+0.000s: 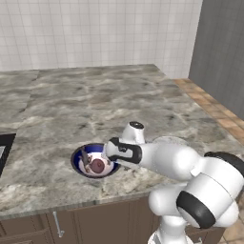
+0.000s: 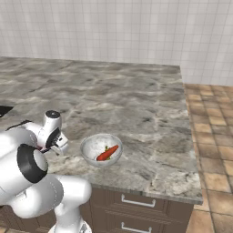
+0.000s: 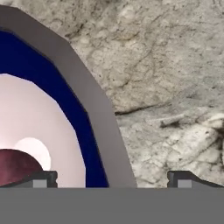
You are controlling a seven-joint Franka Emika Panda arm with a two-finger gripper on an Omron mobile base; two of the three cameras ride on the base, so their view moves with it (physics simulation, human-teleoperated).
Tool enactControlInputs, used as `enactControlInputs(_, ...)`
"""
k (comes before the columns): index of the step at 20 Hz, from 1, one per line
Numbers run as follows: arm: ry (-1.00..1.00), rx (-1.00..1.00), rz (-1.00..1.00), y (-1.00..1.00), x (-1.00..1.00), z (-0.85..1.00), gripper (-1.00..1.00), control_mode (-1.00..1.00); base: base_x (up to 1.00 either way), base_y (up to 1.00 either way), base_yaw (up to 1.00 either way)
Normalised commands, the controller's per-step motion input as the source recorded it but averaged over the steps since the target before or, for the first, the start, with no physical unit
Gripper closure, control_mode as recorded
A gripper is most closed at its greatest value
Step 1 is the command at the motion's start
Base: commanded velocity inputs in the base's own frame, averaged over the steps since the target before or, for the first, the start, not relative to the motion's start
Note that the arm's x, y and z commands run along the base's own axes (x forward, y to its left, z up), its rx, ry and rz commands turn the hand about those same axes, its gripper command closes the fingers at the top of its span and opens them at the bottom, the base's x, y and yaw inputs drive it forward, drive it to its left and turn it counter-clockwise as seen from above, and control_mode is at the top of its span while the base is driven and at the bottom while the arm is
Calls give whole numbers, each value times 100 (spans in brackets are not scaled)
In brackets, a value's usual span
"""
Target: Place the bowl containing the onion and fish in the microwave. Close the microwave door and press the start button to microwave the meal.
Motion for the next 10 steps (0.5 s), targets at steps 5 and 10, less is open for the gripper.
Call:
enactControlInputs(5,3,0,2,20,27,-27,100,-100,0,0,0)
enactControlInputs(10,0,0,0,7,7,-5,100,-100,0,0,0)
